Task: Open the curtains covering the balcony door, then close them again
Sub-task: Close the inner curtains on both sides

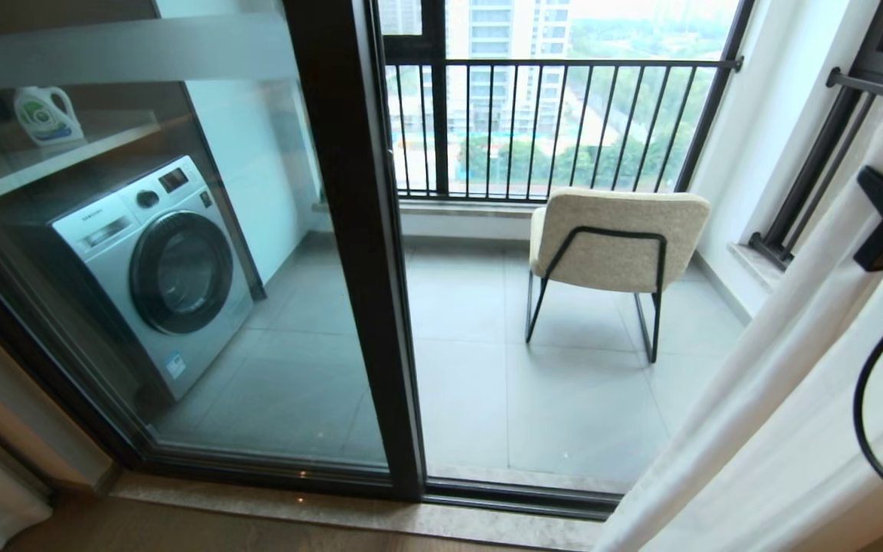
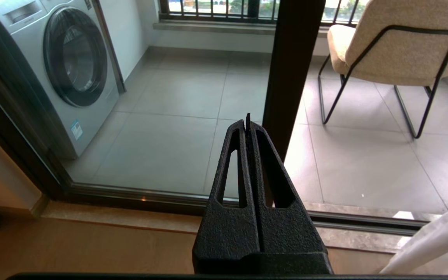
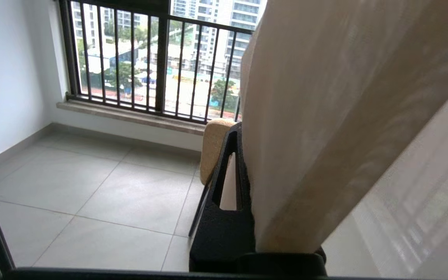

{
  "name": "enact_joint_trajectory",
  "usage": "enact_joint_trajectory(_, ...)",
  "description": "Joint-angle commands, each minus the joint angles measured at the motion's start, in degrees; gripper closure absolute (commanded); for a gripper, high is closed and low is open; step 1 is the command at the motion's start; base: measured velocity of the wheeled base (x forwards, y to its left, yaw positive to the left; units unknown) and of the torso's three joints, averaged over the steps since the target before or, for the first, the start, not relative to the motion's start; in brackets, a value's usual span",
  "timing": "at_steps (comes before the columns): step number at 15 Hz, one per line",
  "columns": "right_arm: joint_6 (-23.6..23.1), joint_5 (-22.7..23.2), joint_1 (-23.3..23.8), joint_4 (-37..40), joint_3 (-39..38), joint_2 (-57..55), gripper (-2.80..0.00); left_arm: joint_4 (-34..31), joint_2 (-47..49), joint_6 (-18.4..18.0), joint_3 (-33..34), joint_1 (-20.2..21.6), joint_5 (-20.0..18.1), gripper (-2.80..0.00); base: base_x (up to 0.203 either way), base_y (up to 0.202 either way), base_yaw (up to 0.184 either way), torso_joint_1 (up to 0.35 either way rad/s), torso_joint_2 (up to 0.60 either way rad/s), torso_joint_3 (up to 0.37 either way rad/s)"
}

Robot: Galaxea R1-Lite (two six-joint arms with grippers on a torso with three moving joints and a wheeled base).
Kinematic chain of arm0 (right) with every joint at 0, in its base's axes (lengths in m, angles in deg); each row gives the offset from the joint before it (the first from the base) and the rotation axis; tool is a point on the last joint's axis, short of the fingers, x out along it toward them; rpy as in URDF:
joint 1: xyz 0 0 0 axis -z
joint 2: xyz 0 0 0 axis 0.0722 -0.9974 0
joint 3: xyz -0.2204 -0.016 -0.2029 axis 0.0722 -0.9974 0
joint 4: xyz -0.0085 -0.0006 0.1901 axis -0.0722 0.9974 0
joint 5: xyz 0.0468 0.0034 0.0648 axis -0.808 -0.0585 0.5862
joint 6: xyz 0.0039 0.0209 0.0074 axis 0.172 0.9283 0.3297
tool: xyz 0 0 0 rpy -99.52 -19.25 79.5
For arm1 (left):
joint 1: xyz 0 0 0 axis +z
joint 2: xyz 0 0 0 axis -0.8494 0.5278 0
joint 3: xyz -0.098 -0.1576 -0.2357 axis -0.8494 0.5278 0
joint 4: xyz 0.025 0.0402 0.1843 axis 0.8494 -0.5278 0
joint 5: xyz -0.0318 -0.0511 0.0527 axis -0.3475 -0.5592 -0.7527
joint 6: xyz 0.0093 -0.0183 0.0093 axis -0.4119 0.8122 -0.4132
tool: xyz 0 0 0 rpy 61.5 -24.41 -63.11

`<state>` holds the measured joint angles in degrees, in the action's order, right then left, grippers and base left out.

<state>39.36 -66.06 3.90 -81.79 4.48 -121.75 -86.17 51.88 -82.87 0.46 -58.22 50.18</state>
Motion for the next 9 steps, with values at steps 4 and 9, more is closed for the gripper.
enact_joint_trajectory(4, -0.1, -0.1, -1.1, -3.0, 1.3, -3.2, 0.00, 0.0, 0.0, 0.0, 0.0, 0.0, 0.0, 0.00, 0.000, 0.188, 0.000, 0.003, 0.00, 0.002)
enact_joint_trajectory(9, 0.5, -4.7, -4.7, -3.4, 1.6, -3.2, 0.00, 0.0, 0.0, -0.1, 0.0, 0.0, 0.0, 0.00, 0.000, 0.191, 0.000, 0.003, 0.00, 0.001)
